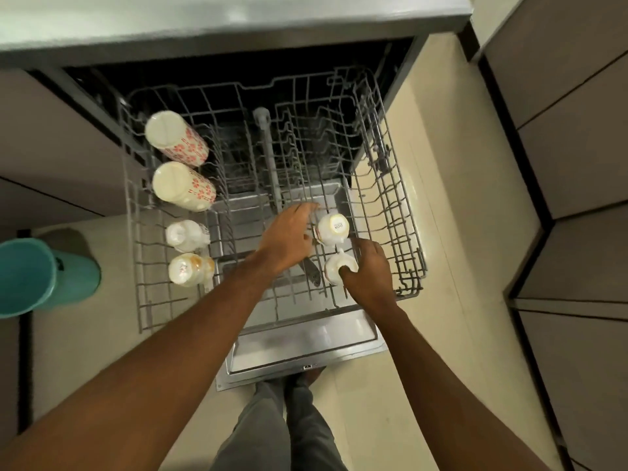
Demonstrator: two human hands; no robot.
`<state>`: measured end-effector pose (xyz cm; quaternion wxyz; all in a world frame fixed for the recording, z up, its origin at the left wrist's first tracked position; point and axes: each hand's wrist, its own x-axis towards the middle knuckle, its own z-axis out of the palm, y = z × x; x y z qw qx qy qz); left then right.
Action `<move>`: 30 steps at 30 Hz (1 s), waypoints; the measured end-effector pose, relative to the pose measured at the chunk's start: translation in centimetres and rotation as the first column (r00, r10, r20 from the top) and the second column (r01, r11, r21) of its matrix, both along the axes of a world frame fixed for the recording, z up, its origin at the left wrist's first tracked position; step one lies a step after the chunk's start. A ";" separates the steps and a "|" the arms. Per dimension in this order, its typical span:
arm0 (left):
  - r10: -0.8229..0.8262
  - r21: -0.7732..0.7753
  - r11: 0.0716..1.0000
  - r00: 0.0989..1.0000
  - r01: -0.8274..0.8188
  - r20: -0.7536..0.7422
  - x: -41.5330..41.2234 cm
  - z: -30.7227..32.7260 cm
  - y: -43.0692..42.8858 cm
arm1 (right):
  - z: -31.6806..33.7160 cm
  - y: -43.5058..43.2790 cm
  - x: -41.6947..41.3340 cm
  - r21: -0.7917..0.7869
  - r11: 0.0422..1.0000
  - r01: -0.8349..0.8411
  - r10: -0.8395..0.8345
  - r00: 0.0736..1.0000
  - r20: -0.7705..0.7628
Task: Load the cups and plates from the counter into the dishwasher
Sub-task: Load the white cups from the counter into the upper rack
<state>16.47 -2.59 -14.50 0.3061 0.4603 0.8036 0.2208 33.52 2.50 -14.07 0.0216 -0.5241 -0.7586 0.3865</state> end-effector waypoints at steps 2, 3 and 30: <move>0.086 0.017 0.996 0.995 -0.087 0.040 0.0 2.2 -1.5 | 2.1 -0.1 -0.8 0.042 0.999 -0.009 0.012 0.998 -0.064; 0.135 0.025 0.990 0.990 -0.136 0.048 0.0 3.6 -2.5 | 3.3 -0.5 -1.2 0.060 0.998 -0.022 0.028 0.995 -0.099; 0.638 0.403 0.723 0.766 -0.562 -0.076 -14.5 24.6 -29.4 | 22.5 -19.0 -22.8 0.288 0.924 -0.253 0.368 0.798 -0.477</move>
